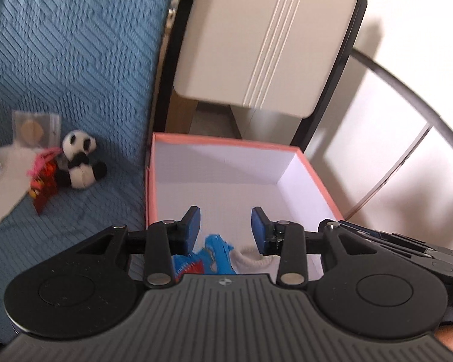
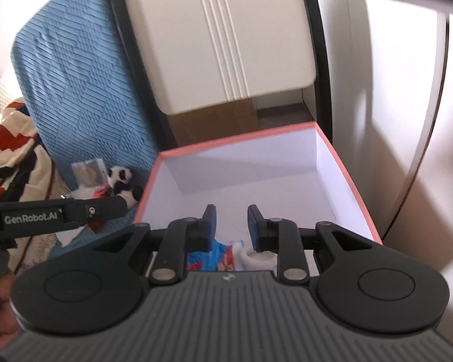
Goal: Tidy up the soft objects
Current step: 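Open both grippers to drop the bag and hair tie in the box, then withdraw both tools from the box back toward the cushion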
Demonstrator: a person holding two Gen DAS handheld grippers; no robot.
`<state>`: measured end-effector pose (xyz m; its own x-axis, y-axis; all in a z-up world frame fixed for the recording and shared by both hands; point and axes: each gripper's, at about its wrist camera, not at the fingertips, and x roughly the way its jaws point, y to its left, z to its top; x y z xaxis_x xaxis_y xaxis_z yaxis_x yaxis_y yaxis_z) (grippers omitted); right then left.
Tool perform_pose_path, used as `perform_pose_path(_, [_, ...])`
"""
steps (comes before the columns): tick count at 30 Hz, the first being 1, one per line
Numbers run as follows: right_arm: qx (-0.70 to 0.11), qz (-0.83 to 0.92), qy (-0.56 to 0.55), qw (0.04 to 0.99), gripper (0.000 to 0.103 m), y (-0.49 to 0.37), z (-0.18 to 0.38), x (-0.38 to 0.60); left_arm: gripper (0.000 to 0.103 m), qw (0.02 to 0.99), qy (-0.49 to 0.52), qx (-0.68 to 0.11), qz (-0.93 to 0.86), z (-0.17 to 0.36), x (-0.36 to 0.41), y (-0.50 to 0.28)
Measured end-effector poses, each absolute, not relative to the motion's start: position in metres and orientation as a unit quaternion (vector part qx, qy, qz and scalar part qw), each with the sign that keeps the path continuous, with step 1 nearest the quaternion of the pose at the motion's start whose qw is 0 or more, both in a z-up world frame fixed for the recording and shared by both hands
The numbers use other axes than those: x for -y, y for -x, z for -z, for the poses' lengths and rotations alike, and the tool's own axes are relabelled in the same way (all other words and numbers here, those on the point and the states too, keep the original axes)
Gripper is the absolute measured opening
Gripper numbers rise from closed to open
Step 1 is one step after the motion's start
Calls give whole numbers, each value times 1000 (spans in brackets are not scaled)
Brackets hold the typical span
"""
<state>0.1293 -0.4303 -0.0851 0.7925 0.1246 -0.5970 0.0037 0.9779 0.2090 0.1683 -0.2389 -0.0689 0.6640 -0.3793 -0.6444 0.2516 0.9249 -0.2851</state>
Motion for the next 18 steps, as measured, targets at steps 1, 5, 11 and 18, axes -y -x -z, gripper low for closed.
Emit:
perform_pose_path(1, [-317, -33, -99, 943, 27, -127, 82, 427, 43, 910, 85, -366, 174, 65, 235, -166])
perform_pose_path(5, [-302, -37, -93, 948, 27, -119, 67, 412, 43, 917, 84, -348, 177, 50, 218, -158])
perform_pose_path(11, [-288, -45, -82, 953, 27, -110, 49, 385, 43, 926, 83, -323, 179, 32, 191, -146])
perform_pose_path(18, [-269, -62, -62, 959, 27, -100, 36, 348, 43, 937, 81, -295, 169, 27, 155, -133])
